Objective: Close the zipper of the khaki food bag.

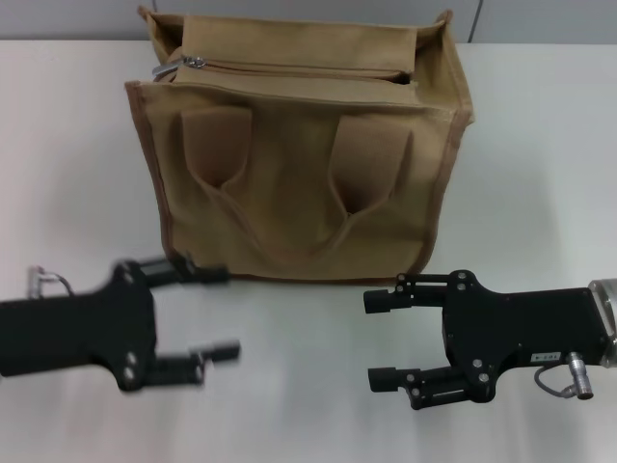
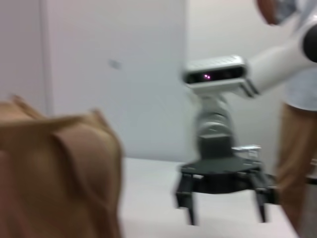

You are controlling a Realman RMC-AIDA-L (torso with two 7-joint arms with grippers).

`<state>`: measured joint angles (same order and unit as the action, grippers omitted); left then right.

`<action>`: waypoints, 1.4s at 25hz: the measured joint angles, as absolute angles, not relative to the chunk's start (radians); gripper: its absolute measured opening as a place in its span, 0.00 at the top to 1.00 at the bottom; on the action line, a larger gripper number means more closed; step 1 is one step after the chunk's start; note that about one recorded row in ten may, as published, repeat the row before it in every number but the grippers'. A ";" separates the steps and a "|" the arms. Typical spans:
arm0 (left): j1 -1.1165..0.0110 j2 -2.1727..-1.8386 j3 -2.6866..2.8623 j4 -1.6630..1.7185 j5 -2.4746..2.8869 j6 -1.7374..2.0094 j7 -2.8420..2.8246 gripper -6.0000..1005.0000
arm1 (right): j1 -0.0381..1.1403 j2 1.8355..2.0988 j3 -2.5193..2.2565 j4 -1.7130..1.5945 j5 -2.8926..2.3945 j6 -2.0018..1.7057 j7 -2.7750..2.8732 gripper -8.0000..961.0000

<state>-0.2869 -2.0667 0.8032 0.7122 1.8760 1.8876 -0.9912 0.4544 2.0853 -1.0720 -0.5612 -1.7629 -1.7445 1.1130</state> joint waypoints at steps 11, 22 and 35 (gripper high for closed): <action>-0.278 -2.066 0.246 0.538 1.847 1.775 -0.881 0.23 | 0.405 2.085 -1.065 -0.431 -1.631 -1.874 0.959 0.20; -0.389 -2.074 0.303 0.461 1.838 1.575 -0.883 0.23 | 0.405 2.086 -1.065 -0.322 -1.606 -1.868 0.852 0.19; -0.456 -2.075 0.300 0.366 1.703 1.566 -0.868 0.24 | 0.418 2.088 -1.063 -0.265 -1.573 -1.859 0.811 0.20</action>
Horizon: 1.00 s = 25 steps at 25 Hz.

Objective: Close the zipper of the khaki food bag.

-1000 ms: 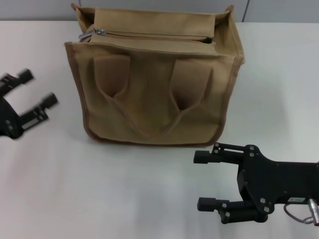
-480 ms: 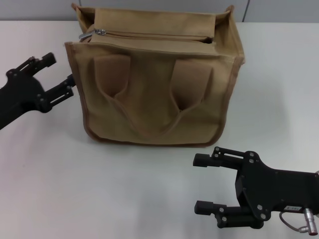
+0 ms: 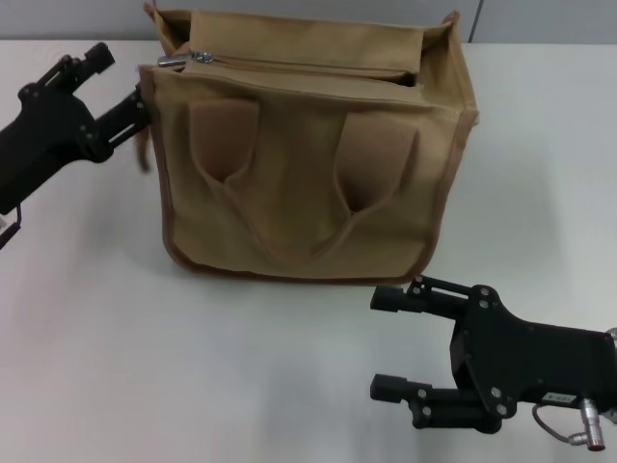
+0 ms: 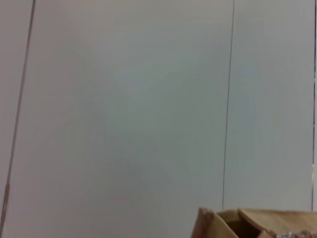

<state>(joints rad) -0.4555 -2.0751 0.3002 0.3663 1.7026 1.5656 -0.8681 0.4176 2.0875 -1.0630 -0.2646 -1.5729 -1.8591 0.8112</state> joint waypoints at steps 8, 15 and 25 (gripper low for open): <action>-0.469 -2.074 0.296 0.347 1.687 1.497 -0.862 0.24 | 0.422 2.088 -1.059 -0.243 -1.552 -1.856 0.785 0.20; -0.465 -2.077 0.299 0.322 1.682 1.510 -0.789 0.24 | 0.435 2.088 -1.054 -0.241 -1.551 -1.853 0.784 0.19; -0.452 -2.078 0.295 0.289 1.628 1.624 -0.712 0.79 | 0.436 2.088 -1.054 -0.235 -1.526 -1.844 0.784 0.20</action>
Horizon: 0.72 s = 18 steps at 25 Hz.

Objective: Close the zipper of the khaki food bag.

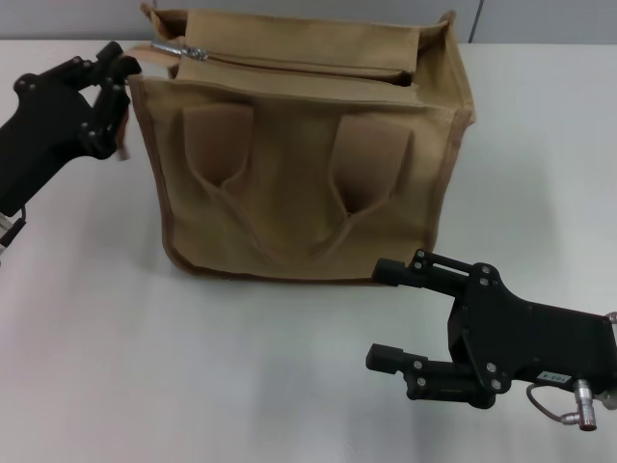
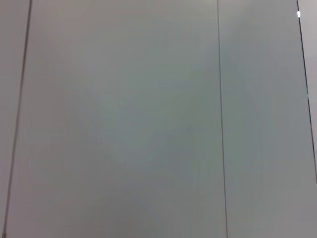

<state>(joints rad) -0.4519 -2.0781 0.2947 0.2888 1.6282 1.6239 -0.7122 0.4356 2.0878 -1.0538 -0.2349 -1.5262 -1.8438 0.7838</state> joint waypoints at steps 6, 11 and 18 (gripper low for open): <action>-0.457 -2.075 0.299 0.277 1.615 1.615 -0.712 0.94 | 0.436 2.088 -1.054 -0.235 -1.525 -1.848 0.784 0.19; -0.460 -2.077 0.294 0.270 1.614 1.597 -0.713 0.97 | 0.439 2.090 -1.054 -0.224 -1.514 -1.850 0.784 0.20; -0.475 -2.079 0.295 0.248 1.584 1.629 -0.713 0.97 | 0.500 2.092 -1.051 -0.098 -1.236 -1.962 1.002 0.20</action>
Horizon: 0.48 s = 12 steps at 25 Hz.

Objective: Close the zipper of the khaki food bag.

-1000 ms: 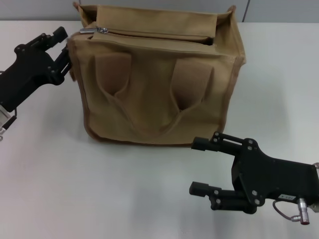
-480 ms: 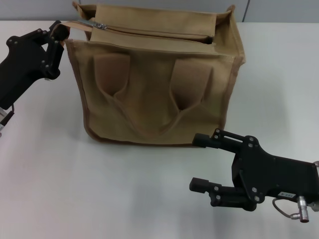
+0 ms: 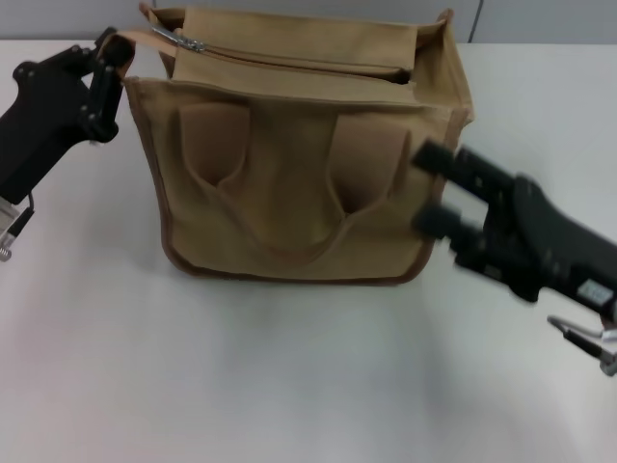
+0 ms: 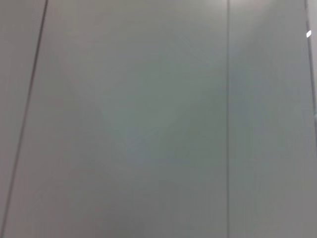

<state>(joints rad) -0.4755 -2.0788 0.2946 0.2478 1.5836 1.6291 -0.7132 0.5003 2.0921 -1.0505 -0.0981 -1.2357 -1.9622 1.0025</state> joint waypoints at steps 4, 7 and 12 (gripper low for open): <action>-0.486 -2.079 0.294 0.247 1.584 1.668 -0.716 0.97 | 0.535 2.091 -1.027 -0.122 -1.222 -1.940 1.054 0.20; -0.506 -2.079 0.291 0.221 1.583 1.706 -0.712 0.97 | 0.541 2.093 -0.988 -0.120 -1.184 -1.927 0.899 0.20; -0.517 -2.078 0.291 0.209 1.582 1.729 -0.715 0.97 | 0.576 2.093 -0.978 -0.053 -1.122 -1.928 0.578 0.19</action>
<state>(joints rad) -0.5172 -2.0785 0.2912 0.2094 1.5821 1.7287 -0.7154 0.5758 2.0928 -0.9785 -0.0534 -1.1219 -1.9284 0.5783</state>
